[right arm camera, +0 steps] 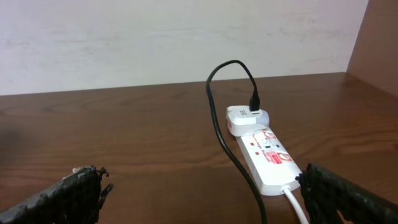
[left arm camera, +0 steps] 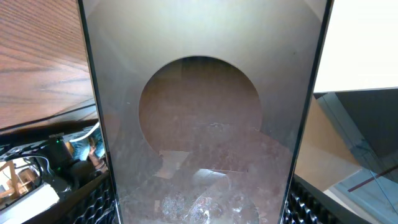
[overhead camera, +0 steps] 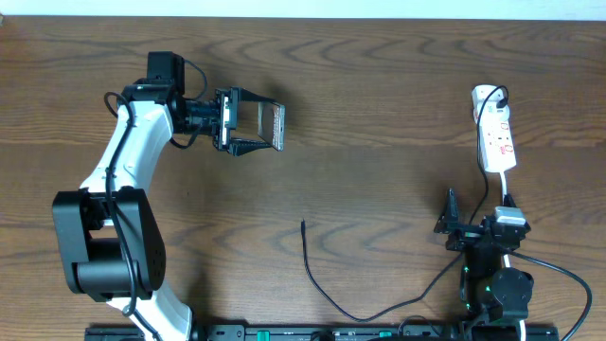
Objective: Plug charger to phone and switch on socket
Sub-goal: 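Hold the phone raised in the left gripper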
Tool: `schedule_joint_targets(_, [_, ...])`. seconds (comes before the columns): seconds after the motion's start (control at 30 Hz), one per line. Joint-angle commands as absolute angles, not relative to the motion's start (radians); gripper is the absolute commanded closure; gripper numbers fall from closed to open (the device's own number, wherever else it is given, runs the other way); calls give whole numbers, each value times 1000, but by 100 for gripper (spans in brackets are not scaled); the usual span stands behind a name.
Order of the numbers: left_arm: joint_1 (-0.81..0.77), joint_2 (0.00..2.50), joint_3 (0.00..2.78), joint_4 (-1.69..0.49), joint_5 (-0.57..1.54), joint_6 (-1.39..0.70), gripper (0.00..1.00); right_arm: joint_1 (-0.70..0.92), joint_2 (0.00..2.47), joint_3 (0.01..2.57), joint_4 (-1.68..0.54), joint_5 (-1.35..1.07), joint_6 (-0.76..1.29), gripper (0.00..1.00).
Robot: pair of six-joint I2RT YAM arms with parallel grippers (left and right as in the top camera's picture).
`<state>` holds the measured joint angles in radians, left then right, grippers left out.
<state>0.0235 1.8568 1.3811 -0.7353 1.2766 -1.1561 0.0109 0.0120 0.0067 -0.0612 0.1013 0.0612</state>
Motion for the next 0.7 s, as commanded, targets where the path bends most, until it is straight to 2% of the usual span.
schedule_joint_targets(0.0, [28, 1819, 1411, -735, 1324, -1168, 93, 20, 7, 6, -64, 98, 74, 1])
schedule_joint_targets(0.67, [28, 1819, 1411, -735, 1324, -1165, 93, 20, 7, 6, -64, 99, 74, 1])
